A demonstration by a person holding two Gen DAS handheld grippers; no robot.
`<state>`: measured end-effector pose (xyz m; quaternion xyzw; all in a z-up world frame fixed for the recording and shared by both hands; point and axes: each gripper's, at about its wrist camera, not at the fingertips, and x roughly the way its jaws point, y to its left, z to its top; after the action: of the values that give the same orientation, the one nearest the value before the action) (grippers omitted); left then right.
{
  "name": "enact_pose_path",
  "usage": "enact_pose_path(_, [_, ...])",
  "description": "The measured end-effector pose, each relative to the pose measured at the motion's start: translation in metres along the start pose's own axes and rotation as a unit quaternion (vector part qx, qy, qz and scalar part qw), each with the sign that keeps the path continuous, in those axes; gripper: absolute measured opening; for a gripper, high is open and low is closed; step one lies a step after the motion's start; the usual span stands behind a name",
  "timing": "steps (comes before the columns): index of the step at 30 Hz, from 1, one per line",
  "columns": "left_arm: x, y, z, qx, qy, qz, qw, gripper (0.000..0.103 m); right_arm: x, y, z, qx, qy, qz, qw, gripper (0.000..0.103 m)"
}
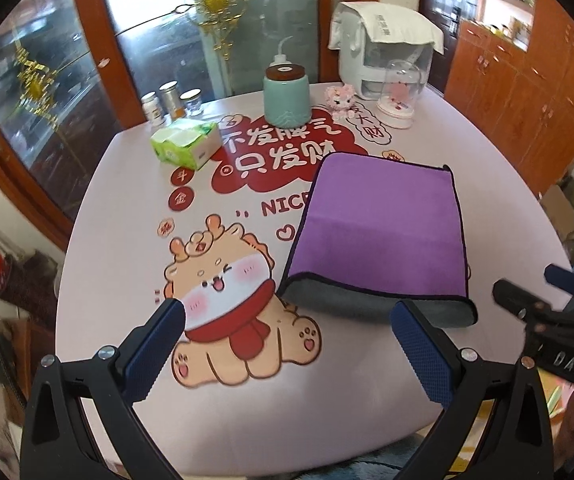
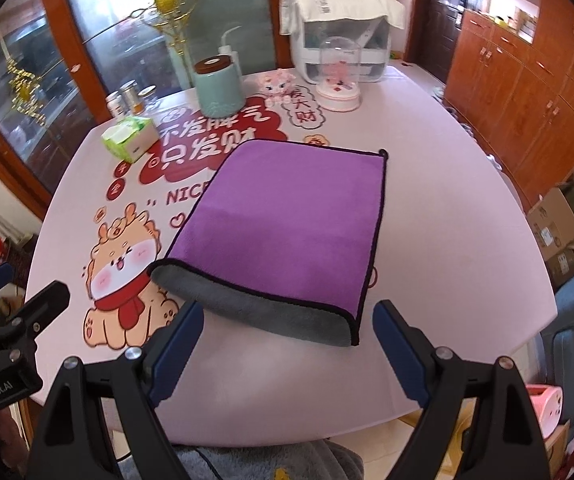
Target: Fold towel
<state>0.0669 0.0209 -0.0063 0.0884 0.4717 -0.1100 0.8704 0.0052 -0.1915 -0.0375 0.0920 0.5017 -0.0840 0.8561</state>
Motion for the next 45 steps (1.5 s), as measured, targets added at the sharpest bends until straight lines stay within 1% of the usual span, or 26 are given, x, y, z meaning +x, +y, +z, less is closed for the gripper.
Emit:
enact_pose_path(3, [0.009,0.004,0.007,0.018,0.002,-0.013,0.9998,0.103,0.001,-0.009,0.005,0.026,-0.004,-0.006,1.000,0.087])
enact_pose_path(8, [0.031,0.010,0.015,0.048,0.008,-0.027,0.9985,0.103,0.001,-0.033,0.008,0.088,-0.027,0.002,0.996,0.087])
enact_pose_path(10, [0.044,0.012,0.018,0.054,0.022,-0.041,0.9974,0.103,0.003,-0.042,0.008,0.108,-0.030,0.005,0.994,0.087])
enact_pose_path(12, [0.059,0.016,0.021,0.059,0.040,-0.068,0.9952,0.103,0.007,-0.050,0.006,0.123,-0.029,0.006,0.992,0.087])
enact_pose_path(14, [0.071,0.017,0.021,0.063,0.050,-0.083,0.9933,0.103,0.011,-0.055,0.005,0.131,-0.026,0.008,0.991,0.087])
enact_pose_path(17, [0.096,0.019,0.023,0.077,0.075,-0.107,0.9884,0.102,0.022,-0.060,0.001,0.128,-0.021,-0.001,0.992,0.087])
enact_pose_path(19, [0.111,0.021,0.025,0.085,0.093,-0.128,0.9837,0.102,0.030,-0.063,-0.001,0.121,-0.010,0.004,0.993,0.087])
enact_pose_path(22, [0.131,0.026,0.032,0.089,0.114,-0.161,0.9763,0.102,0.046,-0.069,-0.004,0.115,0.012,0.013,0.993,0.087])
enact_pose_path(25, [0.145,0.032,0.038,0.088,0.125,-0.189,0.9701,0.102,0.065,-0.076,-0.006,0.117,0.042,0.022,0.992,0.087])
enact_pose_path(26, [0.150,0.034,0.040,0.087,0.127,-0.198,0.9680,0.101,0.071,-0.078,-0.006,0.119,0.049,0.029,0.991,0.087])
enact_pose_path(27, [0.156,0.036,0.042,0.082,0.129,-0.208,0.9662,0.096,0.078,-0.081,-0.006,0.123,0.060,0.036,0.990,0.087])
enact_pose_path(28, [0.159,0.037,0.043,0.081,0.131,-0.212,0.9650,0.094,0.082,-0.083,-0.007,0.125,0.067,0.041,0.989,0.087])
enact_pose_path(30, [0.172,0.038,0.044,0.080,0.147,-0.232,0.9583,0.092,0.091,-0.087,-0.007,0.126,0.079,0.060,0.987,0.087])
enact_pose_path(31, [0.177,0.037,0.044,0.079,0.157,-0.236,0.9558,0.085,0.096,-0.088,-0.007,0.125,0.086,0.067,0.986,0.086])
enact_pose_path(33, [0.185,0.034,0.043,0.084,0.172,-0.242,0.9511,0.077,0.105,-0.090,-0.006,0.119,0.100,0.077,0.985,0.084])
enact_pose_path(37, [0.197,0.023,0.041,0.107,0.188,-0.257,0.9420,0.071,0.121,-0.093,-0.005,0.114,0.122,0.099,0.981,0.079])
enact_pose_path(40, [0.205,0.014,0.040,0.123,0.204,-0.270,0.9328,0.068,0.134,-0.098,-0.004,0.118,0.141,0.119,0.976,0.075])
enact_pose_path(41, [0.208,0.011,0.040,0.128,0.209,-0.273,0.9303,0.066,0.138,-0.100,-0.004,0.121,0.147,0.124,0.974,0.071])
enact_pose_path(43, [0.213,0.005,0.039,0.139,0.219,-0.275,0.9258,0.055,0.146,-0.106,-0.003,0.131,0.159,0.136,0.969,0.065])
enact_pose_path(44, [0.217,0.002,0.038,0.144,0.226,-0.276,0.9231,0.053,0.149,-0.109,-0.003,0.134,0.164,0.141,0.967,0.063])
enact_pose_path(45, [0.220,0.000,0.038,0.147,0.229,-0.275,0.9222,0.049,0.153,-0.111,-0.002,0.137,0.170,0.149,0.964,0.063])
